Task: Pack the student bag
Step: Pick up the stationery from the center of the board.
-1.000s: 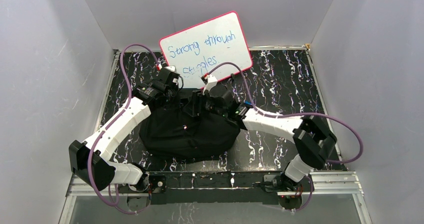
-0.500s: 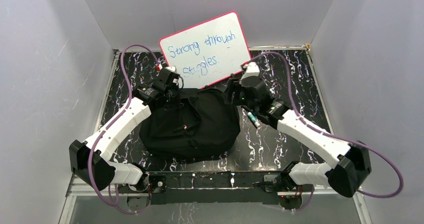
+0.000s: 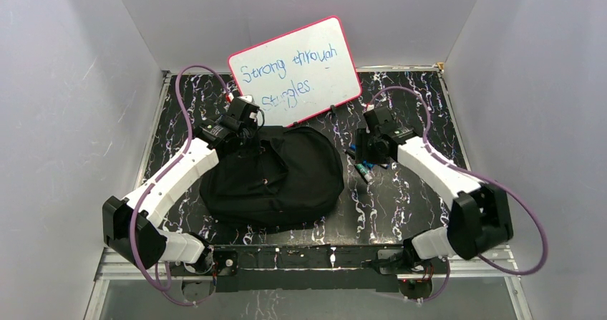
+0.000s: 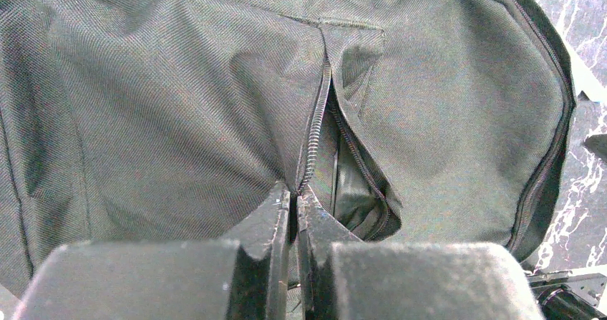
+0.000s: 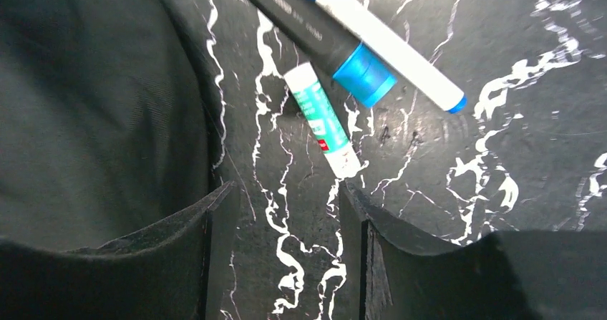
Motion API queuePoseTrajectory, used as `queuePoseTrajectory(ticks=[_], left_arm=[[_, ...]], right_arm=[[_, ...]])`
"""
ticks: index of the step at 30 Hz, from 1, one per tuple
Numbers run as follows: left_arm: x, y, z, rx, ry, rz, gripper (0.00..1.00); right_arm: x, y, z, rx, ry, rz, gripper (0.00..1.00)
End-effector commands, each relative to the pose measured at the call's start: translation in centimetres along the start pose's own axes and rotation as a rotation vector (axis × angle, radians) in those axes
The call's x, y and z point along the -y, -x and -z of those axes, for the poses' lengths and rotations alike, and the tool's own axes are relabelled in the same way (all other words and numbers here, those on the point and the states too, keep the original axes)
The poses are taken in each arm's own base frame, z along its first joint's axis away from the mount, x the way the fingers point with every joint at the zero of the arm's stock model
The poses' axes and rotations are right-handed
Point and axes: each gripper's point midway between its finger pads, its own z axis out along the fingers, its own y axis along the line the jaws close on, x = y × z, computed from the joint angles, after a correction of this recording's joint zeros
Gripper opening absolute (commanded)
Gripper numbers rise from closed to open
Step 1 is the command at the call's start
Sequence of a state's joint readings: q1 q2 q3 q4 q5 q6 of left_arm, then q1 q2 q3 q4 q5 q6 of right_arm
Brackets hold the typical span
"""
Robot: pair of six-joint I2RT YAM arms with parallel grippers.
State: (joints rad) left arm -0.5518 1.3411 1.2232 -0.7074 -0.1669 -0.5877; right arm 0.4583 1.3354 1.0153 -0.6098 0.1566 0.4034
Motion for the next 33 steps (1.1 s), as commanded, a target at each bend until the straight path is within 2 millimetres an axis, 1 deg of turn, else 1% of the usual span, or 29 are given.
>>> queuePoseTrajectory(ticks=[1, 4, 10, 12, 15, 20, 24, 27, 28, 30, 33], left_arm=[[0.7, 1.2, 0.4, 0.039, -0.034, 0.020, 0.00], [0.7, 1.2, 0.5, 0.038, -0.033, 0.009, 0.00], [0.5, 1.1, 0.5, 0.036, -0.028, 0.007, 0.00], [0.6, 1.1, 0.5, 0.033, -0.029, 0.006, 0.00], [0.7, 1.2, 0.6, 0.038, -0.034, 0.007, 0.00], [0.8, 1.3, 0.4, 0.034, -0.038, -0.002, 0.00], [0.9, 1.3, 0.4, 0.033, -0.039, -0.003, 0.00], [1.0, 1.4, 0.4, 0.034, -0.041, -0.002, 0.00], [1.0, 1.4, 0.4, 0.035, -0.042, -0.003, 0.00], [1.0, 1.5, 0.5, 0.038, -0.041, -0.004, 0.00], [1.1, 1.7, 0.5, 0.040, -0.042, -0.007, 0.00]], right_arm=[[-0.4, -3.1, -1.4, -0.170, 0.059, 0.059, 0.60], [0.4, -3.9, -2.7, -0.197, 0.018, 0.064, 0.60], [1.3, -4.5, -4.8, -0.218, -0.029, 0.066, 0.60], [1.8, -4.7, -5.5, -0.227, -0.058, 0.072, 0.58], [2.6, -4.9, -6.5, -0.236, -0.103, 0.084, 0.54], [2.8, -5.2, -7.5, -0.244, -0.114, 0.101, 0.48], [3.0, -5.8, -8.2, -0.270, -0.122, 0.108, 0.39], [2.8, -6.0, -8.3, -0.281, -0.111, 0.110, 0.28], [2.7, -5.8, -8.2, -0.278, -0.106, 0.106, 0.26], [2.3, -5.2, -7.7, -0.257, -0.097, 0.096, 0.25], [1.1, -3.3, -5.9, -0.201, -0.045, 0.074, 0.23]])
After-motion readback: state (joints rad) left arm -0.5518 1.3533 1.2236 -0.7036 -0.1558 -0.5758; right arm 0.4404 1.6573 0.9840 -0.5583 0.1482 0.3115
